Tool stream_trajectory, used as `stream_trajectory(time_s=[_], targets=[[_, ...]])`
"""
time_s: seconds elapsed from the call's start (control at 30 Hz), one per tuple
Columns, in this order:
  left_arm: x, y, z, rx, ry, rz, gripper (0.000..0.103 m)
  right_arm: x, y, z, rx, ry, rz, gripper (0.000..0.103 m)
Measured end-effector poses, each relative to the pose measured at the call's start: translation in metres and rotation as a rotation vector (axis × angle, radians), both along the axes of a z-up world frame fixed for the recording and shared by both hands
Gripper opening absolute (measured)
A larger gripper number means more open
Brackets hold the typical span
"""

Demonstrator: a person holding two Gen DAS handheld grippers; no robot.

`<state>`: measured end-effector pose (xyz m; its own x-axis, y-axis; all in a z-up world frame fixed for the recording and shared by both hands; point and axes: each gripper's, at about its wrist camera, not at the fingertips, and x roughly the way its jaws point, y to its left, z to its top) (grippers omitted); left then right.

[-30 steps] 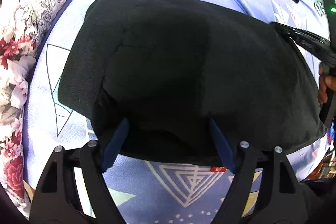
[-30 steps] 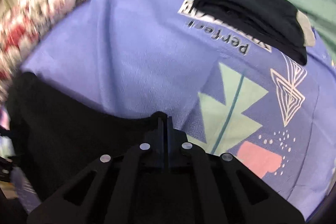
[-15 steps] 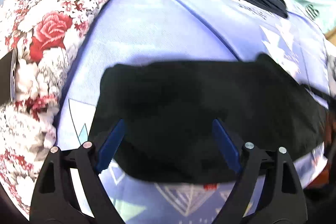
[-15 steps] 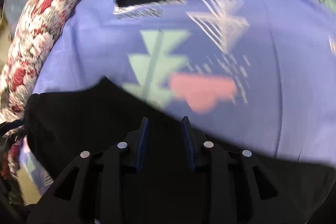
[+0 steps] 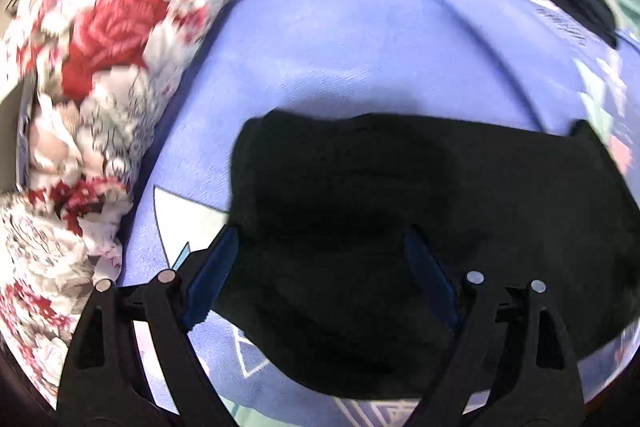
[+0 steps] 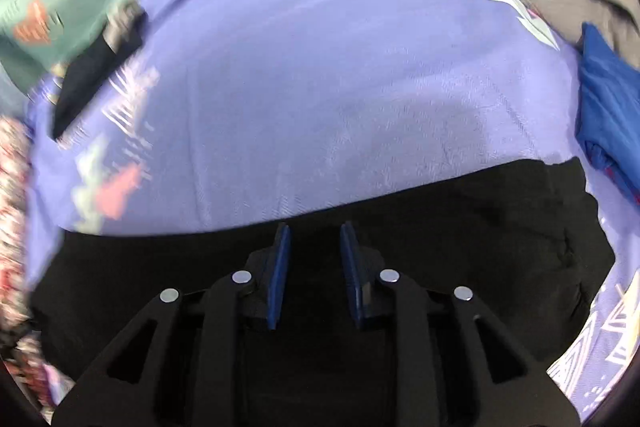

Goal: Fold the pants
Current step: 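Straighten the folded pants edge with the right tool while the left tool holds it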

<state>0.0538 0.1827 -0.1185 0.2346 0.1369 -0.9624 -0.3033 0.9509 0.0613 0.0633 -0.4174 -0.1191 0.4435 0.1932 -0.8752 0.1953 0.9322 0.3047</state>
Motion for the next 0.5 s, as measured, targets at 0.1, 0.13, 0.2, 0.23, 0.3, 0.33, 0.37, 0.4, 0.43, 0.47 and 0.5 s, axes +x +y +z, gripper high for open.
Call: stream_trajectory(time_s=[0.1, 0.13, 0.2, 0.23, 0.3, 0.33, 0.37, 0.4, 0.43, 0.47, 0.5], targets=[[-0.005, -0.010, 0.016, 0.001, -0.052, -0.055, 0.086, -0.006, -0.015, -0.008, 0.061, 0.076, 0.030, 0.028], [-0.007, -0.014, 0.022, -0.005, -0.076, -0.073, 0.086, -0.007, -0.019, -0.014, 0.088, 0.111, 0.043, 0.028], [-0.005, -0.027, 0.027, -0.016, -0.101, -0.098, 0.086, -0.005, -0.029, -0.022, 0.027, 0.138, 0.056, 0.019], [-0.005, -0.030, 0.027, -0.014, -0.104, -0.117, 0.086, -0.003, -0.036, -0.021, 0.003, 0.119, 0.040, 0.018], [-0.003, -0.025, 0.021, -0.001, -0.080, -0.128, 0.086, -0.001, -0.074, -0.011, -0.159, 0.089, -0.146, 0.019], [-0.002, -0.025, 0.017, 0.003, -0.062, -0.124, 0.086, -0.003, -0.087, -0.006, -0.153, 0.070, -0.220, 0.019], [-0.002, -0.028, 0.016, -0.005, -0.059, -0.118, 0.086, -0.005, -0.094, -0.001, -0.118, 0.049, -0.261, 0.019], [-0.006, -0.028, 0.013, -0.019, -0.061, -0.111, 0.086, -0.009, -0.099, 0.006, -0.089, 0.026, -0.297, 0.022], [-0.006, -0.025, 0.014, -0.034, -0.066, -0.105, 0.086, -0.011, -0.096, 0.011, -0.072, 0.013, -0.280, 0.025], [-0.013, -0.028, 0.019, -0.043, -0.070, -0.101, 0.086, -0.014, -0.087, 0.014, -0.033, 0.011, -0.207, 0.027], [-0.015, -0.033, 0.019, -0.045, -0.071, -0.100, 0.086, -0.015, -0.078, 0.013, -0.001, 0.017, -0.151, 0.032]])
